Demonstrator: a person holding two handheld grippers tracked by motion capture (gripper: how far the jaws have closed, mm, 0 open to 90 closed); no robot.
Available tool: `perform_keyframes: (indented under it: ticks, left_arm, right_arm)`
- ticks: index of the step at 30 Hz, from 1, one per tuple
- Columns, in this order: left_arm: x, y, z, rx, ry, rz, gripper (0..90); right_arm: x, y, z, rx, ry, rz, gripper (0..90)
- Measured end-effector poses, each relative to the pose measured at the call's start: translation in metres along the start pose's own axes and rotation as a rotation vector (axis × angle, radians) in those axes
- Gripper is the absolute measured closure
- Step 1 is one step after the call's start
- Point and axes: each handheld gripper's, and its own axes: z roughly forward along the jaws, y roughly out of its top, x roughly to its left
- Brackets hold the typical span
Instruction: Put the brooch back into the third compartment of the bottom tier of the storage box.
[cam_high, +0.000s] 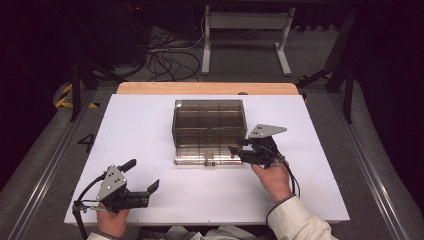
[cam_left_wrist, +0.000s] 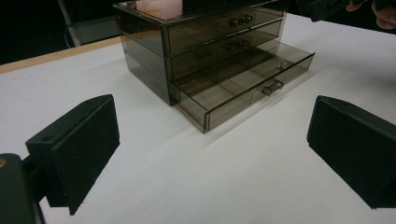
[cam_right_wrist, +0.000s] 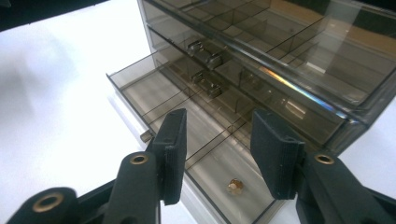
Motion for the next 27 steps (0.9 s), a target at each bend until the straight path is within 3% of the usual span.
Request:
perform_keyframes:
  ticks: [17, 19, 21, 23, 27]
  left_arm:
    - [0.001, 0.0, -0.001, 0.0, 0.003, 0.009, 3.3]
    - [0.001, 0.0, -0.001, 0.0, 0.003, 0.007, 3.3]
    - [0.001, 0.0, -0.001, 0.001, 0.002, 0.008, 3.3]
    - [0.001, 0.0, -0.001, -0.001, 0.004, 0.009, 3.3]
    - [0.002, 0.0, -0.001, -0.004, 0.006, 0.003, 3.3]
  right_arm:
    - [0.007, 0.002, 0.003, -0.001, 0.016, -0.044, 50.8]
    - [0.008, 0.002, 0.003, -0.008, 0.02, -0.059, 46.0]
    - [0.008, 0.003, 0.002, -0.026, 0.029, -0.069, 35.2]
    - [0.006, 0.004, 0.001, -0.034, 0.052, -0.06, 25.1]
    - [0.005, 0.005, -0.008, -0.064, 0.045, -0.056, 11.5]
